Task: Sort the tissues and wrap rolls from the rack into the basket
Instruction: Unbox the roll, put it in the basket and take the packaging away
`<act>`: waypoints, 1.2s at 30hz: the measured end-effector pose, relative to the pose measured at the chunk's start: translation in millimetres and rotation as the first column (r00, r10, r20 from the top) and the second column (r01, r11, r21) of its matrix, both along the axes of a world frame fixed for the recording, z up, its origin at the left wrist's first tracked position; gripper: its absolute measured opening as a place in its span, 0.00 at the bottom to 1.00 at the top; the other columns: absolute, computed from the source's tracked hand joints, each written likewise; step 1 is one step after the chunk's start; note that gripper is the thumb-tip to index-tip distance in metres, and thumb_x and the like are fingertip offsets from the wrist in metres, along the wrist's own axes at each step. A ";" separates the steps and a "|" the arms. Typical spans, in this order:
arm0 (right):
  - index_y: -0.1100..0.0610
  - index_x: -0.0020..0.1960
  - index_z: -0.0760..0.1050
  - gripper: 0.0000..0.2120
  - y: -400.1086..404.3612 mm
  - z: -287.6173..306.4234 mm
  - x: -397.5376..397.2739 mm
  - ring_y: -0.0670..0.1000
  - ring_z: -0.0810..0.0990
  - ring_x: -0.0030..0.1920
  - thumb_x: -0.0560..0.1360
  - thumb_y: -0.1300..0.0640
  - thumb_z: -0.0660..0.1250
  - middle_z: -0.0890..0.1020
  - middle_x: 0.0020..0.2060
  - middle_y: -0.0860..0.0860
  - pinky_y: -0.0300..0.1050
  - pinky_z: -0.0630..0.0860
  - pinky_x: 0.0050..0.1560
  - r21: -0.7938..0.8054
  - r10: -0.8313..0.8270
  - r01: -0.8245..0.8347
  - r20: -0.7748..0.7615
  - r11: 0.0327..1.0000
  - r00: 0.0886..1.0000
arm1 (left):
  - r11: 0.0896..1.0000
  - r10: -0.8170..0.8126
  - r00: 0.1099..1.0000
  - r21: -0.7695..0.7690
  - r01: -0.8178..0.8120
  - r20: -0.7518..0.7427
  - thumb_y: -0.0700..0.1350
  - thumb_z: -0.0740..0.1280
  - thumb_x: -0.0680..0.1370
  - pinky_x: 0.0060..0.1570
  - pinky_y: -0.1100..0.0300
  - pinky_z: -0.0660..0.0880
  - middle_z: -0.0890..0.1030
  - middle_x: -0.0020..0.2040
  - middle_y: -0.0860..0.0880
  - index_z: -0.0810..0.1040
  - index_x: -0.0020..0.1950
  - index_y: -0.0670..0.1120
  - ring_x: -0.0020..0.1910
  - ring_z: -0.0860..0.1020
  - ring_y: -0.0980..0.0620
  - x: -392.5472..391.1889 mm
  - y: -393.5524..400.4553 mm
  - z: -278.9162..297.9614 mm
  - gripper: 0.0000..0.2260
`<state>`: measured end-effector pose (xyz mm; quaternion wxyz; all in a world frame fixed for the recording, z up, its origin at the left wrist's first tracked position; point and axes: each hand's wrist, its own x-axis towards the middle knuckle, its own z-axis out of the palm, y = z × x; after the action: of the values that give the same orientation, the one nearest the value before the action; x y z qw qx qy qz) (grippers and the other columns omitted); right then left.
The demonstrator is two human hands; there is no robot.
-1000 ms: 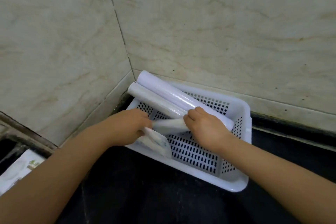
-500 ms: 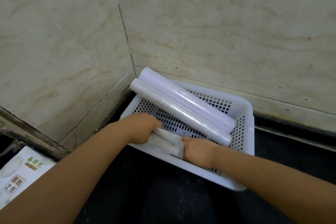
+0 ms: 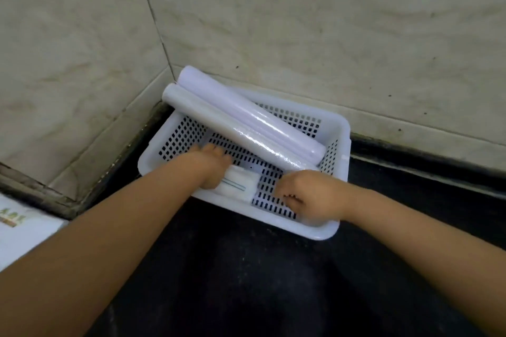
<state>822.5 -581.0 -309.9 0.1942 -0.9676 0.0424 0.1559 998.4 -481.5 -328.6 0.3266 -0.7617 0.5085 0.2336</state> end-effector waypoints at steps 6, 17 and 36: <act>0.67 0.53 0.78 0.11 11.1 10.1 -37.9 0.57 0.78 0.50 0.76 0.64 0.59 0.82 0.51 0.61 0.43 0.69 0.52 0.063 -0.081 0.072 0.152 0.995 0.985 | 0.956 -0.049 0.998 -0.285 0.062 0.050 0.37 0.57 0.77 0.67 0.50 0.67 0.66 0.70 0.42 0.66 0.69 0.42 0.68 0.66 0.44 -18.0 24.8 24.4 0.19; 0.65 0.58 0.75 0.14 67.1 33.2 -138.5 0.61 0.75 0.58 0.74 0.65 0.62 0.80 0.56 0.62 0.55 0.71 0.62 -0.022 -0.144 0.163 0.368 0.986 0.919 | 0.815 -0.177 0.984 -0.562 0.142 -0.008 0.42 0.58 0.78 0.61 0.49 0.71 0.71 0.68 0.44 0.71 0.68 0.44 0.65 0.69 0.44 -190.1 118.5 48.6 0.18; 0.53 0.72 0.58 0.37 176.7 -15.4 -407.4 0.50 0.56 0.73 0.68 0.43 0.69 0.60 0.73 0.51 0.48 0.54 0.74 -0.139 -0.528 0.531 0.062 0.836 0.847 | 0.698 -0.002 0.989 -0.709 -0.106 -0.150 0.35 0.68 0.71 0.56 0.52 0.74 0.80 0.56 0.42 0.78 0.57 0.39 0.56 0.78 0.42 -350.9 223.9 5.9 0.15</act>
<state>415.1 -404.3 -325.4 0.1565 -0.9315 0.3180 0.0823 647.5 -257.6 -322.6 -0.0375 -0.8246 0.5588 0.0798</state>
